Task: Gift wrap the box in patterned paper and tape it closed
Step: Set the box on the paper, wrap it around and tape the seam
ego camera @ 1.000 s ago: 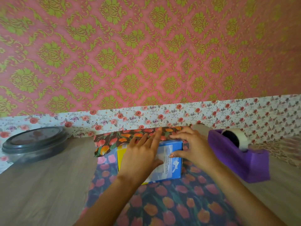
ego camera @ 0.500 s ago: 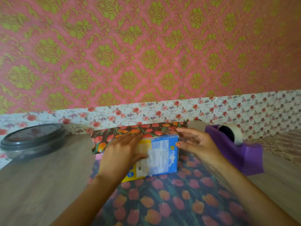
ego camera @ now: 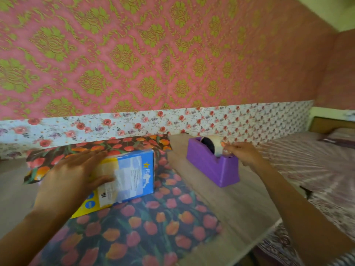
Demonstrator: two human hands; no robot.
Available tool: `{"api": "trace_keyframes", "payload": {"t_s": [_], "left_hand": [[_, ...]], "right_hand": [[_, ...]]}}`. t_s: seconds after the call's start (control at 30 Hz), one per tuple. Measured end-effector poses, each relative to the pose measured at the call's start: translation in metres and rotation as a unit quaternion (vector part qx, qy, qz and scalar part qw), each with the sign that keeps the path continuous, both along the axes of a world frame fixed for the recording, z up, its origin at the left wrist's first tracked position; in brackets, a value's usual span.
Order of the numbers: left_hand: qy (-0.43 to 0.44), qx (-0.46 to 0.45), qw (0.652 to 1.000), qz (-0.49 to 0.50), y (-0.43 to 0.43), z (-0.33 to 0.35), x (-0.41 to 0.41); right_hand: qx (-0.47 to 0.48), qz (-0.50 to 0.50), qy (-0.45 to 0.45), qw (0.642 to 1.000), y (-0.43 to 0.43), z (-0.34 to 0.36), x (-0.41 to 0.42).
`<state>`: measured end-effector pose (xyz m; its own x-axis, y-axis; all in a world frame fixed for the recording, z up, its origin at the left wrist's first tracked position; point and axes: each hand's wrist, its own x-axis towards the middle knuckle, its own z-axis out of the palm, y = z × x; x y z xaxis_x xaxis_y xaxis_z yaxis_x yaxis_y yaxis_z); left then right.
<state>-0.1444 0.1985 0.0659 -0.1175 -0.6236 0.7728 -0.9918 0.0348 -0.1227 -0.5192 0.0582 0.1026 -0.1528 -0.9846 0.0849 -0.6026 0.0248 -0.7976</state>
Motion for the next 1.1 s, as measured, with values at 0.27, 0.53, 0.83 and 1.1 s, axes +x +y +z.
{"api": "trace_keyframes", "payload": {"t_s": [0.27, 0.53, 0.83, 1.1], "left_hand": [[0.021, 0.006, 1.0, -0.021, -0.006, -0.004, 0.003], [0.023, 0.008, 1.0, -0.019, -0.004, -0.003, 0.004], [0.023, 0.018, 0.999, -0.016, -0.008, -0.007, 0.01], [0.096, 0.038, 0.994, -0.042, -0.01, -0.009, 0.012]], "right_hand": [[-0.029, -0.057, -0.421, 0.905, -0.02, 0.002, 0.009], [-0.07, 0.018, -0.493, 0.867, 0.012, -0.041, -0.012], [0.039, -0.031, -0.441, 0.896, 0.023, -0.052, -0.014], [0.032, -0.074, -0.489, 0.869, 0.03, -0.057, 0.004]]}}
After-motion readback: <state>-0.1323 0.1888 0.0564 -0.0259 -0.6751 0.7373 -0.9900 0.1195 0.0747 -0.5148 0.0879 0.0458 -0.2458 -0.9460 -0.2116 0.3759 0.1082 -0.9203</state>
